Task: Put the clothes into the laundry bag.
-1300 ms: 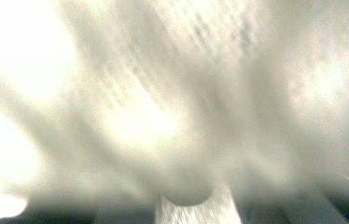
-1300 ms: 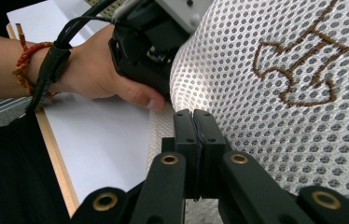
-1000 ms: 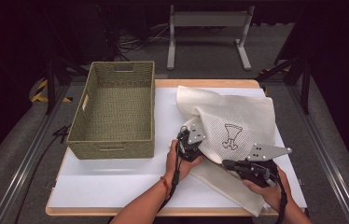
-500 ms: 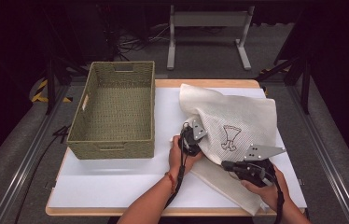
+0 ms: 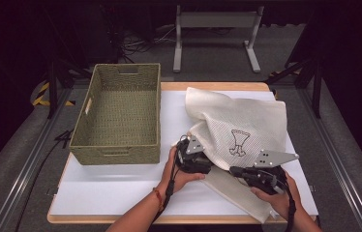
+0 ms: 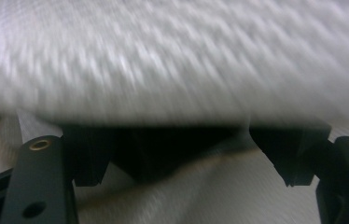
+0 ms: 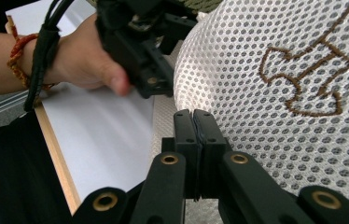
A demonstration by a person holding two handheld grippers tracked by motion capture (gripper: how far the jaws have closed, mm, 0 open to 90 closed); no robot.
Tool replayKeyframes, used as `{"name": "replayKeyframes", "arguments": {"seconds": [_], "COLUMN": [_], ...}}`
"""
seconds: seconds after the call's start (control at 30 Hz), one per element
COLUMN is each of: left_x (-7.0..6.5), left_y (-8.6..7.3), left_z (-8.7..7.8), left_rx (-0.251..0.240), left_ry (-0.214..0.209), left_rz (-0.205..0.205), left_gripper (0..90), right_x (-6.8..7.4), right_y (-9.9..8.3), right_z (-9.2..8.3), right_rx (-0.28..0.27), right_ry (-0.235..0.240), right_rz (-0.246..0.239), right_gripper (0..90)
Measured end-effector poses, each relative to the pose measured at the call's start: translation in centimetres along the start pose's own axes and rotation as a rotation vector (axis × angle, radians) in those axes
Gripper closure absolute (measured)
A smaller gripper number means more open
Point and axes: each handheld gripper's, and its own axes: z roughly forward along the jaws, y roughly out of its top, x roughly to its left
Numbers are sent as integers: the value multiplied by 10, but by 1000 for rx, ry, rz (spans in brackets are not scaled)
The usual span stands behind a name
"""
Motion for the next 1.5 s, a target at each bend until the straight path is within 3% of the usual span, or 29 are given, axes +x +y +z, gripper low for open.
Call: {"name": "replayKeyframes", "arguments": {"seconds": [0.07,0.13,0.17,0.2,0.23,0.3,0.4,0.5,0.63,0.73,0.87,0.97,1.2,1.33,1.5], "left_x": [-3,-4,-5,-5,-5,-8,-10,-4,-3,4,13,13,10,6,2], "left_y": [-3,-5,-5,-5,-5,-4,1,8,18,23,26,25,12,6,-2], "left_z": [-6,-7,-7,-4,-4,3,14,25,38,46,51,47,29,13,-3], "left_rx": [1,-1,4,-11,-11,-27,-26,-52,-92,-118,-121,-98,-20,5,27], "left_ry": [10,-29,-22,-58,-58,-97,-56,-52,-63,-47,4,10,-19,16,16], "left_rz": [29,32,37,20,20,5,-5,-64,-67,-102,-118,-119,-27,47,111], "left_gripper": [362,387,395,392,388,388,500,674,757,766,754,673,417,337,306], "right_x": [1,1,1,2,2,1,-1,-1,-1,-3,-5,-7,-10,-8,-7], "right_y": [1,1,2,2,2,1,-1,-1,-1,-2,-4,-6,-9,-8,-7], "right_z": [-1,-1,-1,0,0,1,3,3,2,2,4,6,8,9,7], "right_rx": [-5,-4,-4,1,1,11,15,14,12,7,21,41,68,71,63], "right_ry": [2,2,1,9,9,10,15,19,25,27,13,11,6,-6,-12], "right_rz": [-2,-2,-2,-3,-3,1,10,17,20,33,41,51,60,48,35], "right_gripper": [898,898,898,898,898,898,898,898,898,898,898,898,897,896,896]}}
